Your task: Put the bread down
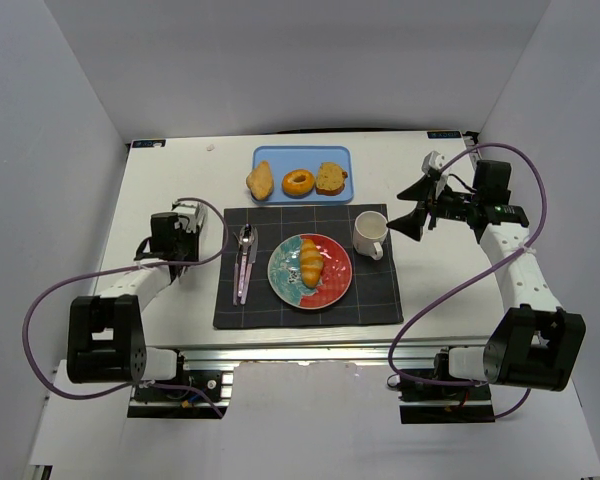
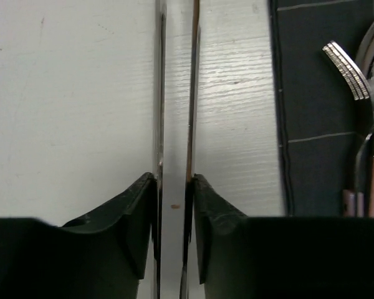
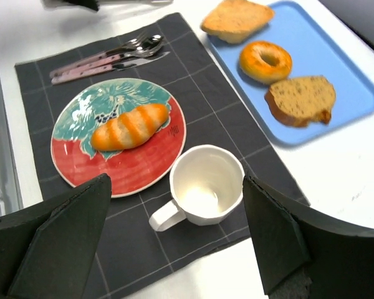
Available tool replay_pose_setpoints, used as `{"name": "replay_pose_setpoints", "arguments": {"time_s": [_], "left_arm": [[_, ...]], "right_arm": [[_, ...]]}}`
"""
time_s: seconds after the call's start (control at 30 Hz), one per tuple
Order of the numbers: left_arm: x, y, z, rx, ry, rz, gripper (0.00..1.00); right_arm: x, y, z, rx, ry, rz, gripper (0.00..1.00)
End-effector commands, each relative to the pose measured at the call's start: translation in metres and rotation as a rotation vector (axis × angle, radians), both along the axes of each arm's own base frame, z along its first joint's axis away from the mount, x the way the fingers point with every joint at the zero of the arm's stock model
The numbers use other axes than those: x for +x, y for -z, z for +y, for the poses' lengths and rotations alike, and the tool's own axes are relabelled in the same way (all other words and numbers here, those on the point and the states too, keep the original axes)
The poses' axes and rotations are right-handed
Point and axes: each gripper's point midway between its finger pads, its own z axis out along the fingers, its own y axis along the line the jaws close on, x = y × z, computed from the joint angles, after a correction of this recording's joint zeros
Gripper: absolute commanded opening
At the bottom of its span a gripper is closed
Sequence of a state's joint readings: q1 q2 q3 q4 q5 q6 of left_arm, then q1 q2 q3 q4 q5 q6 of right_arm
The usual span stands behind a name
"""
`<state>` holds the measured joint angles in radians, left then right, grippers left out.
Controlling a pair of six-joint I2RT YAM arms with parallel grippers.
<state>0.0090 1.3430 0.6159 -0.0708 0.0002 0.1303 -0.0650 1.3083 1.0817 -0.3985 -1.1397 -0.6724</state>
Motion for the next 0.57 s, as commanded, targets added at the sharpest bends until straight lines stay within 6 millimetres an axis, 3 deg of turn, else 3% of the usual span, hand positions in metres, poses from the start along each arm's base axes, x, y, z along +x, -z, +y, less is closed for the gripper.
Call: {"name": "replay_pose_setpoints", "arguments": {"time_s": [0.0, 0.07, 0.1, 0.17, 0.3, 0.4, 0.5, 0.53], "left_arm": [[0.009, -0.004, 0.003, -0.044, 0.011, -0.023, 0.47], [0.005, 0.0, 0.007, -0.054, -0.004, -0.002, 0.66], [0.001, 0.002, 0.007, -0.063, -0.012, 0.011, 0.68], [-0.002, 0.002, 0.011, -0.067, -0.029, 0.01, 0.86], [-0.009, -0.006, 0.012, -0.097, -0.07, -0.004, 0.98], [-0.008, -0.03, 0.01, -0.127, -0.101, -0.065, 0.98], [-0.005, -0.07, 0.005, -0.185, -0.125, -0.179, 0.98], [-0.004, -0.096, 0.005, -0.201, -0.132, -0.255, 0.98]], "right_arm": [[0.011, -0.009, -0.008, 0.015, 0.131, 0.06, 0.89], [0.027, -0.009, -0.017, 0.01, 0.244, 0.102, 0.89], [0.031, -0.009, -0.021, 0.008, 0.28, 0.119, 0.89], [0.045, -0.008, -0.033, -0.009, 0.39, 0.148, 0.89], [0.059, -0.011, -0.046, -0.021, 0.509, 0.173, 0.89], [0.064, -0.015, -0.05, -0.024, 0.539, 0.173, 0.89], [0.072, -0.018, -0.054, -0.027, 0.565, 0.166, 0.89], [0.076, -0.017, -0.056, -0.033, 0.57, 0.164, 0.9]]}}
